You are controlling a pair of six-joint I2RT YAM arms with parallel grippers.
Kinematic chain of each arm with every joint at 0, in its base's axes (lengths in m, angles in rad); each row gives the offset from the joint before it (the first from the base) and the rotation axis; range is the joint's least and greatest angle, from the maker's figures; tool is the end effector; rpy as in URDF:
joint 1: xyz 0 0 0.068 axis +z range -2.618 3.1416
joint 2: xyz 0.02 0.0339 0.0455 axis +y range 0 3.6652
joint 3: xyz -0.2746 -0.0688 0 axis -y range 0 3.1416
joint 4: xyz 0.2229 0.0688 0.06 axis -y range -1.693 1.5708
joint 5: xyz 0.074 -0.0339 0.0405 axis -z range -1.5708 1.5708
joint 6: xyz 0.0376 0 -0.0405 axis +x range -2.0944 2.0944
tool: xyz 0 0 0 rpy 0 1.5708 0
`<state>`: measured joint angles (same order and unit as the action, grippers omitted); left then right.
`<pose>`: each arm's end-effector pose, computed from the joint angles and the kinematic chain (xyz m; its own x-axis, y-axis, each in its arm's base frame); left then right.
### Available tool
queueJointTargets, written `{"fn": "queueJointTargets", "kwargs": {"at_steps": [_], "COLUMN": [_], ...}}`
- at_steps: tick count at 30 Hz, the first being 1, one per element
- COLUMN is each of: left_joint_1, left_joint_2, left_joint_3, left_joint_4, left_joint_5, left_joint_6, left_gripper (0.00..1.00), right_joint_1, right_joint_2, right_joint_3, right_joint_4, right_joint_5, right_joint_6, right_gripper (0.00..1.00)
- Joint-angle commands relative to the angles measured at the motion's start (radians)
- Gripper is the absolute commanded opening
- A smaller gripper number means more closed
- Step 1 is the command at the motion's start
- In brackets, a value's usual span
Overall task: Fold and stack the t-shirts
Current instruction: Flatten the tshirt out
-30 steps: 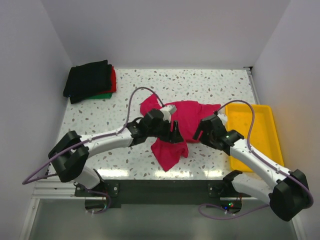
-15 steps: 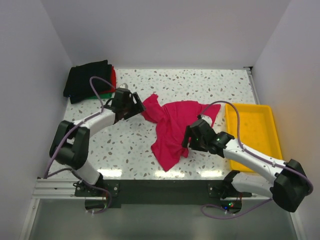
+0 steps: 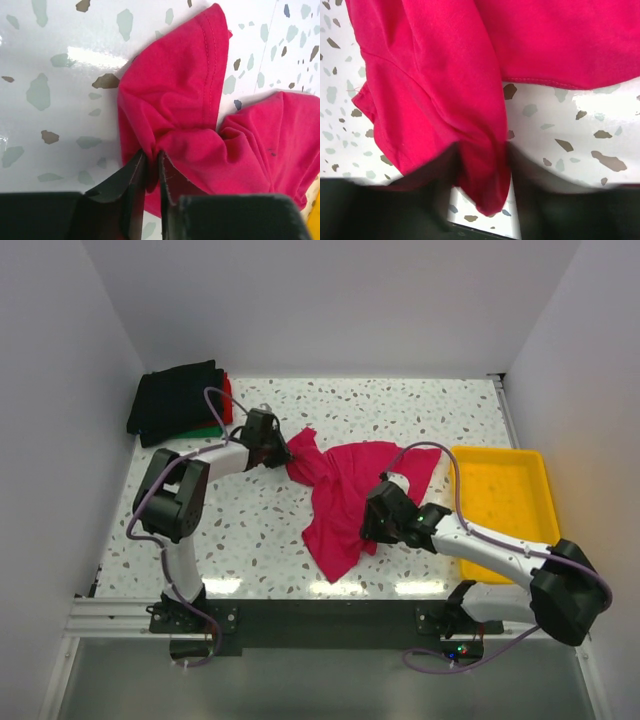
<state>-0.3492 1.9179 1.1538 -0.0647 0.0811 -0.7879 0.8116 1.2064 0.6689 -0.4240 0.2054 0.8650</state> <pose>0.3665 -0.1367 0.1787 -0.7667 -0.4727 -0.4343 -0.2142 0.8262 -0.5211 0.1486 0.1454 0.2166 -0.8455 0.1915 -0.4985 0.0211 0.9448 0.3271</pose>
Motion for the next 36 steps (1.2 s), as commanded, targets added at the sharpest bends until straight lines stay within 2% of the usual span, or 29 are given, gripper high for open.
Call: {"fn": "queueJointTargets", "kwargs": {"at_steps": [1,3,4,5,6,8,14,21,27,31,36], "left_joint_1": [0.003,0.001,0.004,0.006,0.013,0.029,0.116,0.162,0.165,0.165,0.165], "left_joint_2": [0.009,-0.002,-0.020,-0.032,-0.051,-0.124,-0.384,-0.712,-0.900,-0.935,-0.837], "left_joint_3": [0.046,0.066,0.075,0.090,0.093,0.090,0.055,0.060,0.113,0.165,0.224], "left_joint_4": [0.083,0.074,0.031,0.010,-0.007,-0.044,-0.139,-0.247,-0.297,-0.288,-0.206], "left_joint_5": [0.040,0.037,0.019,0.002,-0.016,-0.055,-0.141,-0.242,-0.277,-0.291,-0.294], "left_joint_6": [0.015,0.021,0.033,0.039,0.052,0.061,0.098,0.177,0.211,0.226,0.239], "left_gripper": [0.17,0.00,0.00,0.00,0.00,0.00,0.00,0.00,0.00,0.00,0.00], "right_joint_1": [0.006,0.005,0.006,0.003,0.003,-0.018,-0.219,-0.239,-0.241,-0.241,-0.247], "right_joint_2": [0.019,0.039,0.044,0.041,0.032,0.009,-0.123,-0.194,-0.223,-0.209,-0.096], "right_joint_3": [0.014,0.035,0.061,0.078,0.095,0.150,0.290,0.537,0.753,0.851,0.931], "right_joint_4": [0.068,0.051,0.009,-0.016,-0.042,-0.117,-0.206,-0.323,-0.389,-0.345,-0.256], "right_joint_5": [-0.015,0.000,0.011,0.031,0.104,0.153,0.159,0.276,0.336,0.357,0.385], "right_joint_6": [0.009,0.002,-0.007,-0.014,-0.021,-0.052,-0.158,-0.210,-0.248,-0.294,-0.365], "right_gripper": [0.37,0.19,0.05,0.01,0.00,0.00,0.00,0.00,0.00,0.00,0.00]}}
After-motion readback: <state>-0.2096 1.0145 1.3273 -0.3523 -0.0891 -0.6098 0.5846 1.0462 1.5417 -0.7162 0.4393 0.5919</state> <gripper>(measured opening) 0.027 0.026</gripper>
